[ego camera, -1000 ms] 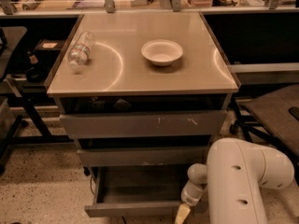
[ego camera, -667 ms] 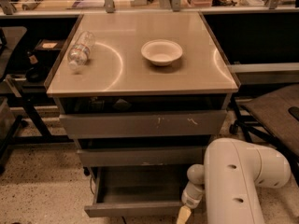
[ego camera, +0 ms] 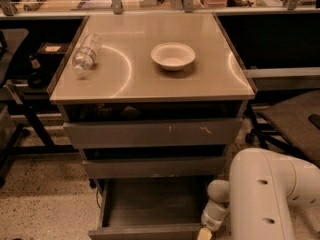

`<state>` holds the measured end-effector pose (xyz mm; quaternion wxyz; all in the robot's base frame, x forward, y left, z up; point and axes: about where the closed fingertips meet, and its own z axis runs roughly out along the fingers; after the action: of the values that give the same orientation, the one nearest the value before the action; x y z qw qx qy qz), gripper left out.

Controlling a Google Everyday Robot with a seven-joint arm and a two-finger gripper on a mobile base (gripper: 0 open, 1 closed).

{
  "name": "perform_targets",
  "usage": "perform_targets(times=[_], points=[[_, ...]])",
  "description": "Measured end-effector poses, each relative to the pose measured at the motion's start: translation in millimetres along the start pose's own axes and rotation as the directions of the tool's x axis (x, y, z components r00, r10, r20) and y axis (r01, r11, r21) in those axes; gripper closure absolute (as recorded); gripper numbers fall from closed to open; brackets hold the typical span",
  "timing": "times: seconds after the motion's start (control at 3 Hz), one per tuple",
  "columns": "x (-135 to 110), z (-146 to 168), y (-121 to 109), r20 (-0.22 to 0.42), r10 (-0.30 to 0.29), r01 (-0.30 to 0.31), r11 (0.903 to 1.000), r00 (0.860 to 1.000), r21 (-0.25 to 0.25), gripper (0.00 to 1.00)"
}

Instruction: Open bottom drawer

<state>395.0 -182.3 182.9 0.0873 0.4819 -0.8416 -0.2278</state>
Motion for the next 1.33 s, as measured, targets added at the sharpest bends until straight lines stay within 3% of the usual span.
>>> perform_targets(times=[0.33,0.67,1.33], points=[[26,-15,42,0.041,0.027,-0.027,0.9995,0.999,-0.014,0.00],[18,-11,39,0.049,0.017,-0.016,0.9996,0.999,-0.021,0.00],[24,-3,45,-0.006,0.027,-0.027,0.9978,1.000,-0.060,0.00]])
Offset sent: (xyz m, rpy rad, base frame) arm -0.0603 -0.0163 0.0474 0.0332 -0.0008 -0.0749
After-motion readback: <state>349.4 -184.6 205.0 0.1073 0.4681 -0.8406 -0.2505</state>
